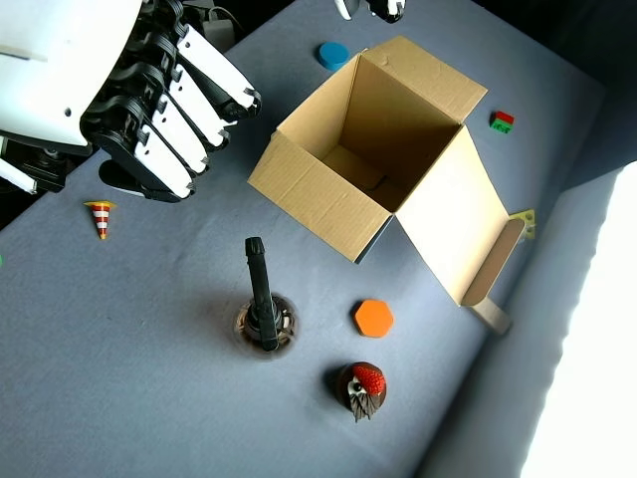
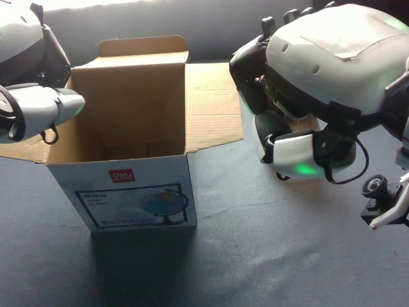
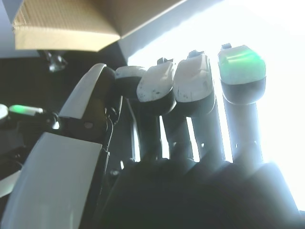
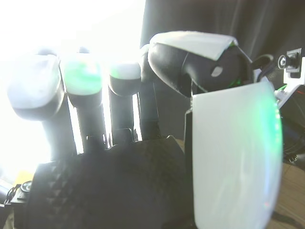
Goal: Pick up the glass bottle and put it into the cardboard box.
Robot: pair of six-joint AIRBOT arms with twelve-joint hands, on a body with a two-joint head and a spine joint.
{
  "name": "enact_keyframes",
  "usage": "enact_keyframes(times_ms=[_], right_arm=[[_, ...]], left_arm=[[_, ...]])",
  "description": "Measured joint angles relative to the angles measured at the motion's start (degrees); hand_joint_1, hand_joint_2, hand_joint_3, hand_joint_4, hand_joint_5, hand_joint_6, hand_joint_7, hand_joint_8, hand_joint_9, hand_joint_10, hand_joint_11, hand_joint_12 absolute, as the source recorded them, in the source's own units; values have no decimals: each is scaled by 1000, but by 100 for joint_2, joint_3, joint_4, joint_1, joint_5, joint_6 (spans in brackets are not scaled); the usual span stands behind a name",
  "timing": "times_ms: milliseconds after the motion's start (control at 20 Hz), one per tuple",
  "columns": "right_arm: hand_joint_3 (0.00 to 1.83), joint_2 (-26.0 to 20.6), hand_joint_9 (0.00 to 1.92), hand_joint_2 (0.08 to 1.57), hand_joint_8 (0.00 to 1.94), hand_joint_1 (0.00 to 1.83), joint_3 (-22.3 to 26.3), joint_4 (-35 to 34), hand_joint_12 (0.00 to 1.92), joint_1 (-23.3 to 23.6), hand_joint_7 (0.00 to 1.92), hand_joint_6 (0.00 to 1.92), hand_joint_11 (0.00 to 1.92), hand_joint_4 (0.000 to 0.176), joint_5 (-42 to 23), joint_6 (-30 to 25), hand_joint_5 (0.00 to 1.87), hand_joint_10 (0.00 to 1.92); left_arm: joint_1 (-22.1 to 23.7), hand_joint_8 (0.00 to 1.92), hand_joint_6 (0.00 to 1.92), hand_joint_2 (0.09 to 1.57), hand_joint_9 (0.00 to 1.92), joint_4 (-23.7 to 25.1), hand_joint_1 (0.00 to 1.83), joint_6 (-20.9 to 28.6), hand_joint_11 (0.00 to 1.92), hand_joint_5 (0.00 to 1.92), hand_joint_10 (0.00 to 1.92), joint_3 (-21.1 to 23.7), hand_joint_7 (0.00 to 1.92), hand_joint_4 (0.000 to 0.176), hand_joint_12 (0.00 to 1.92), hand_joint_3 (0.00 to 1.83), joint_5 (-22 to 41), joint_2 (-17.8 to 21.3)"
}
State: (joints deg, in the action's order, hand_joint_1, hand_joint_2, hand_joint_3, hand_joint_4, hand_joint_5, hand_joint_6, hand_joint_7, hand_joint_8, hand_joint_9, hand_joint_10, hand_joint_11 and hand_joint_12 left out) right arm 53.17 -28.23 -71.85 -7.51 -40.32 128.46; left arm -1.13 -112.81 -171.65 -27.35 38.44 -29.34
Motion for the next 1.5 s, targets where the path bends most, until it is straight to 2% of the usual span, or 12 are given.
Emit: enact_keyframes(times_ms=[50, 200, 300, 500, 650, 850, 900, 1000, 1100, 1200, 1350, 1500], right_arm=[[272, 0, 165, 1079, 105, 345, 0, 0, 1048, 0, 250, 231, 0, 0, -4, 0, 175, 359], [272, 0, 165, 1079, 105, 345, 2, -2, 1048, -2, 250, 231, 0, 0, 4, 17, 175, 359], [38, -11, 261, 1179, 6, 338, 7, -63, 1069, -31, 309, 59, 0, 0, 33, 11, 240, 200], [9, -17, 267, 1190, 1, 321, 17, -9, 820, -28, 291, 6, 0, 0, 59, 9, 187, 140], [0, -153, 274, 1172, 5, 343, 15, 20, 770, 31, 303, 12, 0, 0, 409, -326, 217, 120], [0, -584, 252, 1101, 0, 390, -249, 2706, 795, -17, 262, 0, 0, 0, 1537, -3169, 170, 81], [0, -625, 225, 1056, 1, 555, -407, 3434, 790, -68, 223, 1, 0, 0, 1853, -4096, 146, 65], [0, -660, 218, 1024, 0, 726, -660, 4505, 781, -216, 208, 1, 0, 0, 2227, -5283, 145, 58], [0, -811, 221, 992, 1, 882, -1174, 7604, 796, -573, 207, 0, 0, 0, 1952, -8550, 136, 54], [0, -925, 219, 986, 3, 988, -1486, 8784, 733, -809, 215, 0, 0, 0, 1399, -9892, 125, 48], [0, -940, 226, 998, 4, 1070, -1969, 9584, 651, -1029, 228, 4, 0, 0, 708, -11121, 136, 42], [0, -826, 226, 1007, 1, 1125, -2487, 9884, 564, -1259, 227, 3, 0, 0, 396, -11639, 140, 34]], left_arm=[[13, 88, 126, 1146, 20, -2, 258, 11, 0, 25, 37, 11, 24, 0, 47, 329, -24, 17], [37, 88, 126, 1146, 20, 9, 258, 7, 0, 25, 37, 9, 24, 0, 47, 329, -13, 22], [74, 2, 44, 1271, 0, -28, 203, 2, 0, 22, 0, 9, 27, 0, 0, 79, 24, 22], [151, 1, 34, 1270, 0, 33, 218, 2, 0, 21, 0, 57, 28, 0, 0, 57, 17, 72], [151, 1, 31, 1271, 0, 7, 218, -2, 0, 27, 0, 177, 31, 0, 0, 45, 173, 166], [238, 0, 27, 1269, 0, -96, 219, 2, 0, 25, 0, 557, 20, 0, 0, 38, 645, 446], [249, 1, 26, 1269, 0, -111, 220, -9, 0, 24, 0, 660, 19, 0, 0, 36, 839, 457], [337, 2, 22, 1270, 0, -313, 221, -20, 0, 20, 0, 855, 22, 0, 0, 34, 1257, 437], [514, 2, 22, 1272, 0, -553, 218, -15, 0, 21, 0, 1226, 23, 0, 0, 32, 1919, 409], [640, 2, 20, 1279, 0, -634, 205, -17, 0, 22, 0, 1353, 24, 0, 0, 32, 2258, 348], [1163, 3, 25, 1282, 7, -789, 200, -11, 0, 38, 3, 1639, 30, 0, 0, 30, 3027, 162], [1307, 11, 34, 1279, 16, -929, 217, -17, 0, 67, 6, 1711, 52, 0, 0, 24, 3462, 133]])
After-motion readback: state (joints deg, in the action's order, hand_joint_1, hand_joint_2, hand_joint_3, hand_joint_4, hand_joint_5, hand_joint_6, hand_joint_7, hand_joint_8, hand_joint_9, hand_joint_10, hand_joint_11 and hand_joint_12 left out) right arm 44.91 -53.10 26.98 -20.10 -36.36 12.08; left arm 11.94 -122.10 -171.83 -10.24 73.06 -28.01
